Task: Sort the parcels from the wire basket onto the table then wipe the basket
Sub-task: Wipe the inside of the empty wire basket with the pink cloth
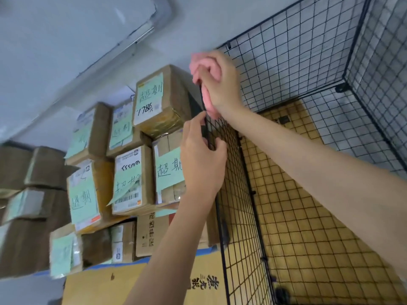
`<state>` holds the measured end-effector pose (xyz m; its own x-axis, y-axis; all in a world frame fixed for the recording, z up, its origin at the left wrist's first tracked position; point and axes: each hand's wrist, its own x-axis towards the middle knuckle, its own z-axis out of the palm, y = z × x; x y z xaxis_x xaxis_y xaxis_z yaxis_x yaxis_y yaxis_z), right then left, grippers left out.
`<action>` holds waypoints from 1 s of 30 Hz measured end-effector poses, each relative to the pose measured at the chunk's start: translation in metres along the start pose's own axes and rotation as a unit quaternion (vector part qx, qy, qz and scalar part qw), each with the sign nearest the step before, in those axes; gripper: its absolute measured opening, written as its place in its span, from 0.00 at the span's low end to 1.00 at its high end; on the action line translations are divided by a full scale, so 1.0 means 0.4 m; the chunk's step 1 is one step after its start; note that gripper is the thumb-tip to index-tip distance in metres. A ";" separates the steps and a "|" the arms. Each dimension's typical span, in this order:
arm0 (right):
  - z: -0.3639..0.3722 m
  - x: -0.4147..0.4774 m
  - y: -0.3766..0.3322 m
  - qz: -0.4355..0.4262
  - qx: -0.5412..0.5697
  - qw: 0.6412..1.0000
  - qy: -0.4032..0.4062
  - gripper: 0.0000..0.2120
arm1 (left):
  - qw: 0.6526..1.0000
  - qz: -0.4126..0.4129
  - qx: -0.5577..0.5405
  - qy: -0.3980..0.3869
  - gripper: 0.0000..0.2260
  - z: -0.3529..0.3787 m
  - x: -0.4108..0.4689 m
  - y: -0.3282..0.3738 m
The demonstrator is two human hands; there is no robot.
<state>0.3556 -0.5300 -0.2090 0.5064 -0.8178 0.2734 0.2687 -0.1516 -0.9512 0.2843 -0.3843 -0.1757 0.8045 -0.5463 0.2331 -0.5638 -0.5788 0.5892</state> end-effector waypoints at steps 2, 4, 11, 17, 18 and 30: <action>0.004 -0.003 0.047 -0.003 -0.017 1.000 -0.010 0.08 | 1.000 -0.004 0.002 0.000 0.25 -0.001 0.003 0.000; -0.008 -0.030 0.128 0.043 -0.029 0.999 -0.015 0.07 | 1.000 -0.006 0.008 0.000 0.25 0.000 0.005 0.002; -0.099 -0.175 0.432 0.283 -0.229 0.926 -0.098 0.11 | 1.000 -0.012 0.020 -0.001 0.26 -0.003 0.000 0.007; -0.072 -0.063 0.288 0.146 -0.098 0.981 -0.079 0.08 | 1.000 -0.008 0.027 0.000 0.26 -0.003 -0.002 0.009; -0.055 -0.034 0.244 0.103 -0.066 0.990 -0.064 0.08 | 1.000 -0.008 0.027 0.001 0.26 -0.002 -0.002 0.009; -0.033 -0.017 0.338 0.083 -0.099 0.991 -0.021 0.15 | 1.000 -0.013 0.016 0.012 0.26 0.003 -0.001 0.012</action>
<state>0.3777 -0.5524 -0.3413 0.5653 -0.8173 0.1119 0.0145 -0.1258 -0.9920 0.2810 -0.3876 -0.1738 0.8228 -0.5169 0.2360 -0.5479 -0.6115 0.5709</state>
